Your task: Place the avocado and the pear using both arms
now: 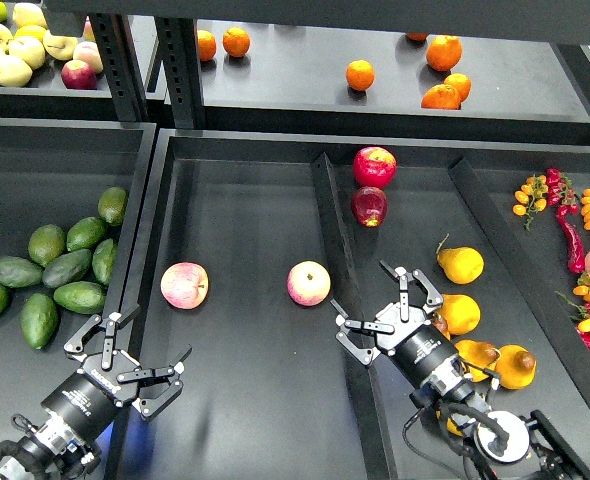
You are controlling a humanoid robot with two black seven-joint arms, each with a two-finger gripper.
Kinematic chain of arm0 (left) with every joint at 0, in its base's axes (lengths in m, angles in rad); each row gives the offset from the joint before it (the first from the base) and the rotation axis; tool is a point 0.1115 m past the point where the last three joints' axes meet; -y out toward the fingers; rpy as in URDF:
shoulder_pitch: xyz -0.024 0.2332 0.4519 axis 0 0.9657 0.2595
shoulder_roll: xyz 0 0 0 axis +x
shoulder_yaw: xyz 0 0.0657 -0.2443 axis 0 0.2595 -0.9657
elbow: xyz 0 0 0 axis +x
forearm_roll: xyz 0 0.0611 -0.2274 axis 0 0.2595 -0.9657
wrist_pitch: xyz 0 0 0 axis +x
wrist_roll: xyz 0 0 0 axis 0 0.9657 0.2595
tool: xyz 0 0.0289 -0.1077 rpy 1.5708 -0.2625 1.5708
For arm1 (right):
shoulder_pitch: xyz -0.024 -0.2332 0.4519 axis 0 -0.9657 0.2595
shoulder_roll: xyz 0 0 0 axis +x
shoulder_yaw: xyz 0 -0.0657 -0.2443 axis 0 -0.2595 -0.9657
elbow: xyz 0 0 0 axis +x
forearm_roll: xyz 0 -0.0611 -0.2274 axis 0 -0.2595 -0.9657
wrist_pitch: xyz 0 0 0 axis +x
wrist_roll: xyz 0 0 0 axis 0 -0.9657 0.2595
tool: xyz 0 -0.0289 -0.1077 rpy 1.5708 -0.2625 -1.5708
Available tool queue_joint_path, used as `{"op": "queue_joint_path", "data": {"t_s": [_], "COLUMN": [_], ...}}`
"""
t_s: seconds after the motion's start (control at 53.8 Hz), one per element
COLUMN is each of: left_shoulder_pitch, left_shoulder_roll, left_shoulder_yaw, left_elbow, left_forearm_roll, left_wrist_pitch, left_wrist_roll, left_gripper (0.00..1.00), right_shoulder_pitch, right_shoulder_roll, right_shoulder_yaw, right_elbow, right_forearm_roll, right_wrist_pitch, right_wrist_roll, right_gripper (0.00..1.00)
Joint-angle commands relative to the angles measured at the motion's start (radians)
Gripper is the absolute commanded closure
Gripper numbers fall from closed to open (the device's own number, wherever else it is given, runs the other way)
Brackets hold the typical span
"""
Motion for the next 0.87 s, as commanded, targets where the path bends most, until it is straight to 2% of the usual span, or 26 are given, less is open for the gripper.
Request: {"op": "queue_joint_path", "data": {"t_s": [0.0,0.13,0.353,0.854], "left_shoulder_pitch": [-0.047,-0.07,-0.072,-0.026], "left_shoulder_roll": [0.0,0.0,0.0,0.0], "left_shoulder_yaw": [-0.002,0.001,-0.003,-0.006], "left_elbow": [-0.009,-0.034,-0.106,-0.129], "left_forearm_roll": [-0.011,-0.055,-0.118,-0.223], "left_wrist_pitch": [0.0,0.0,0.0,0.0], "left_wrist_roll": [0.0,-0.016,-0.019,-0.038], "left_gripper": [0.01,0.01,0.01,0.01], "right_shoulder_pitch": [-0.057,-0.107,-0.189,-0.252], "right_shoulder_roll": [0.0,0.0,0.0,0.0], "right_shoulder_yaw": [-0.007,-0.007,-0.009,-0.003], "right_elbow": [0.067,0.162,0.31,0.324], "right_forearm_roll": [0.123,0.23,0.345,0.373], "right_wrist_pitch": [0.0,0.0,0.0,0.0], "right_wrist_roll": [0.014,0.012,0.003,0.003], "right_gripper": [0.01,0.01,0.01,0.01]}}
